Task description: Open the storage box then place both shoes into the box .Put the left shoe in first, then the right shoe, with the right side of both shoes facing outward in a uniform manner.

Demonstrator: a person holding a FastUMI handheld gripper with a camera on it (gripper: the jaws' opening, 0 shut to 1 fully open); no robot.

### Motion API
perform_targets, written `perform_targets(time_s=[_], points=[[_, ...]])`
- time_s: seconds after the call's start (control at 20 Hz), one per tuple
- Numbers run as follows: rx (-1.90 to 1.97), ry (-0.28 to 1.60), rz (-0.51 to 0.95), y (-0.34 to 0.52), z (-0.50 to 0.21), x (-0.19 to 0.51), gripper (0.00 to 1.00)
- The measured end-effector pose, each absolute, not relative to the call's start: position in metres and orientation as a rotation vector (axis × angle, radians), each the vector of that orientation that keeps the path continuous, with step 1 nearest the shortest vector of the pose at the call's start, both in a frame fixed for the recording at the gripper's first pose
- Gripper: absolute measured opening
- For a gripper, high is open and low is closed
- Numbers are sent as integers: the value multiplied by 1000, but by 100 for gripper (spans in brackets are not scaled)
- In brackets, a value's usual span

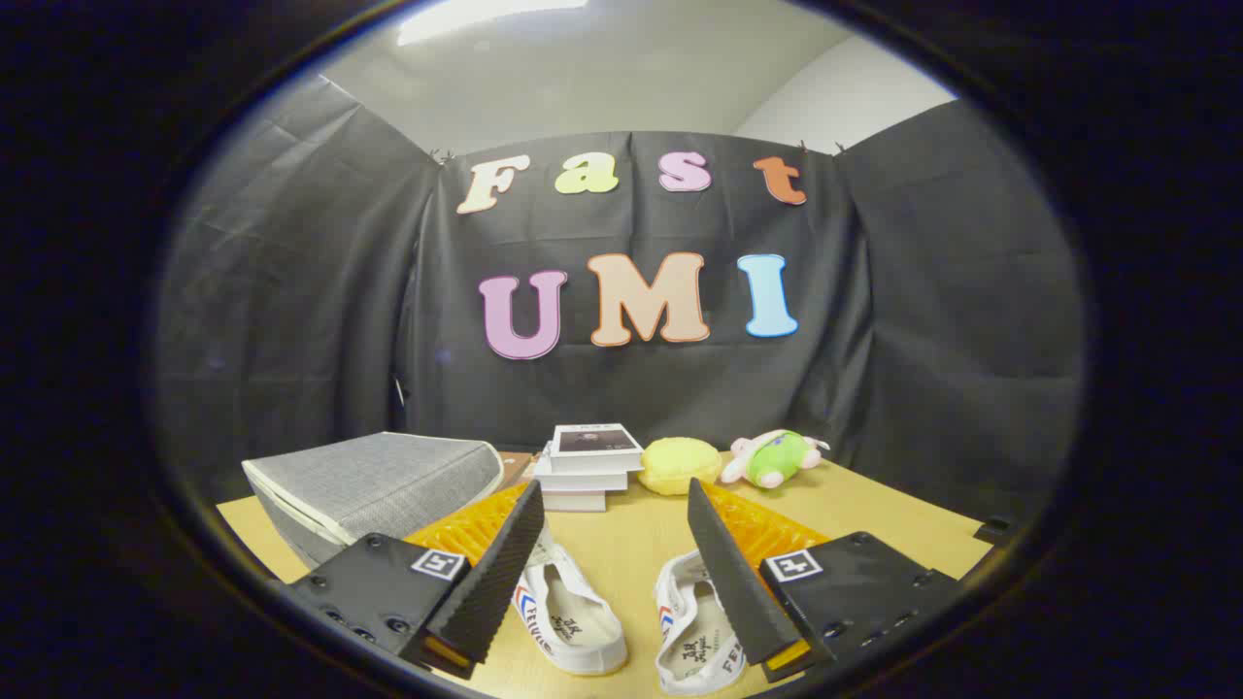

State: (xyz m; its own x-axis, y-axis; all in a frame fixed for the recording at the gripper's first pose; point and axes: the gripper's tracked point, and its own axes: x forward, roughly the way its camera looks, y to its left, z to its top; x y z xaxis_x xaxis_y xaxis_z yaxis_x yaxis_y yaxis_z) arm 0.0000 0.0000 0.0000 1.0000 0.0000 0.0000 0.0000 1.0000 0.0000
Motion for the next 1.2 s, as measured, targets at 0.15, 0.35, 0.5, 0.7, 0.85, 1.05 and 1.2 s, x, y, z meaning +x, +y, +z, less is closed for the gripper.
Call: perform_targets(time_s=[0.15, 0.35, 0.5, 0.7, 0.85, 1.05, 1.2], points=[[-19, 6, -17, -5, 0, -3, 96], [-65, 19, -54, -12, -3, -5, 96], [-73, 13, -64, -14, -2, -8, 96], [-65, 4, -72, -15, -1, -11, 96], [-55, -3, -74, -12, 1, -13, 96], [24, -37, -45, 6, 10, -17, 97], [197, -70, 25, 28, 17, -21, 98]])
